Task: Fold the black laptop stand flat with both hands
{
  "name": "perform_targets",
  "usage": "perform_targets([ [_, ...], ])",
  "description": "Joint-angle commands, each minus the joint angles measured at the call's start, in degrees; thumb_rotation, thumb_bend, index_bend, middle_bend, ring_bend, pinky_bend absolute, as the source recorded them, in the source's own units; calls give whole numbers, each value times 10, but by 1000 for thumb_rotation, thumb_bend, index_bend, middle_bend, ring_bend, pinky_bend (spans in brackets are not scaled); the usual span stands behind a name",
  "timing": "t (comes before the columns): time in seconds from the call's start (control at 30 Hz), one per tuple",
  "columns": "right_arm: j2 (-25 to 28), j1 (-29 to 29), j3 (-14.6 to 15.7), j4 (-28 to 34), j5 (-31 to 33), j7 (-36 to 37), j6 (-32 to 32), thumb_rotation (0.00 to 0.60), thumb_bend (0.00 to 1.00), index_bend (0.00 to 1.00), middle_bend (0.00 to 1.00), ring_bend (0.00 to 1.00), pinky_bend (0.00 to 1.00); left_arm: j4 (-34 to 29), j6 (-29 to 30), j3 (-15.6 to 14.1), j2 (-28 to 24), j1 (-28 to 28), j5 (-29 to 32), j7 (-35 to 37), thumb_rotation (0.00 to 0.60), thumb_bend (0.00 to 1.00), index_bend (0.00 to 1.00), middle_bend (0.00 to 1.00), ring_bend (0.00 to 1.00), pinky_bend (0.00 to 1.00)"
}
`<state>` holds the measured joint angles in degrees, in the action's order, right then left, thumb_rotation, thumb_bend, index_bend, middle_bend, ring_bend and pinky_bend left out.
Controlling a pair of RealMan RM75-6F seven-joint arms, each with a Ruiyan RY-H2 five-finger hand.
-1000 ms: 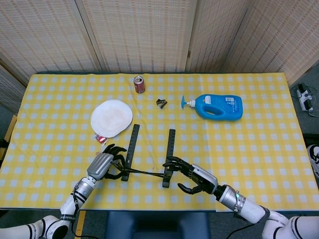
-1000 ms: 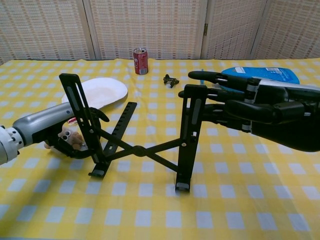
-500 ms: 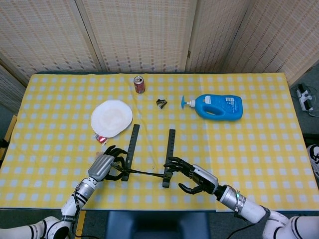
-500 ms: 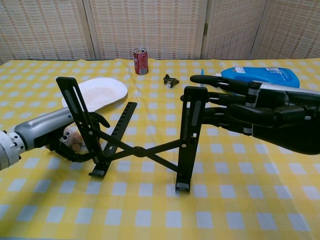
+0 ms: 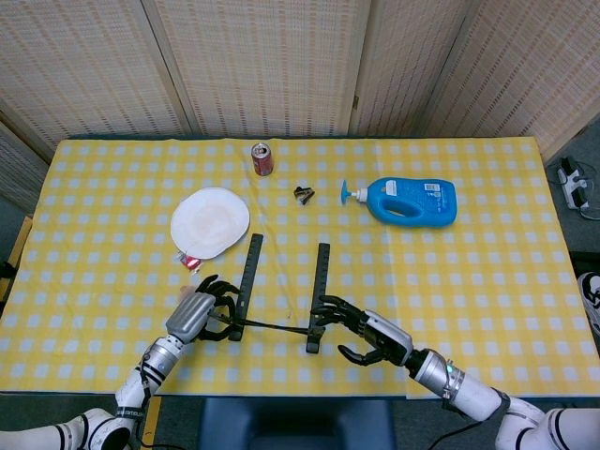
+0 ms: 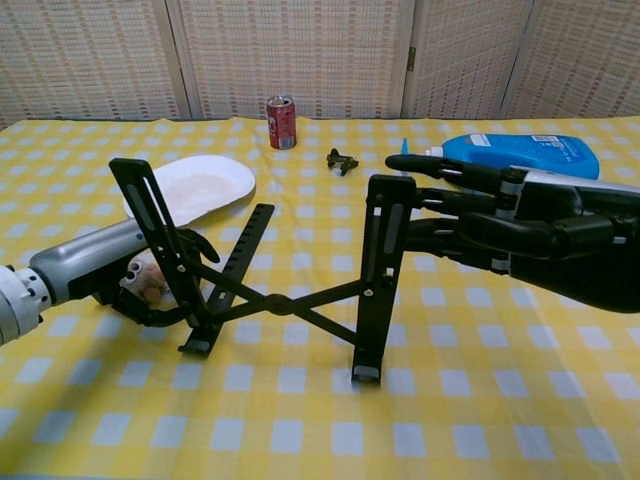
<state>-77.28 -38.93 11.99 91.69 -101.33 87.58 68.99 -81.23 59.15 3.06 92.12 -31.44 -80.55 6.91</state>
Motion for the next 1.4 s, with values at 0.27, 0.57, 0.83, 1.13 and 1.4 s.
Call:
perform_targets([
  [0.27, 10, 4, 3, -4, 1, -10, 2, 600, 517, 52, 143, 172, 33, -20, 6, -4, -12, 3, -10, 1, 600, 425, 376, 287, 167, 0],
  [0.57, 25, 19, -1, 19, 63, -174, -54, 600, 517, 32, 112, 154, 35, -45, 24, -10, -30, 10, -23, -4, 600, 373, 272, 241, 121, 0],
  [0.83, -5, 46, -44, 69, 183, -451, -92, 600, 517, 264, 163, 161, 36, -71, 39, -14, -50, 17, -34, -11, 600, 358, 259, 229, 104, 0],
  [1.13, -39, 45, -87, 109, 294, -651, -126, 600, 517, 406, 195, 186, 36, -80, 41, -13, -57, 19, -34, -11, 600, 358, 257, 229, 104, 0],
  [1.4, -43, 29, -111, 137, 377, -785, -148, 600, 517, 466, 211, 195, 36, -86, 40, -10, -58, 17, -35, -16, 600, 358, 256, 229, 103, 0],
])
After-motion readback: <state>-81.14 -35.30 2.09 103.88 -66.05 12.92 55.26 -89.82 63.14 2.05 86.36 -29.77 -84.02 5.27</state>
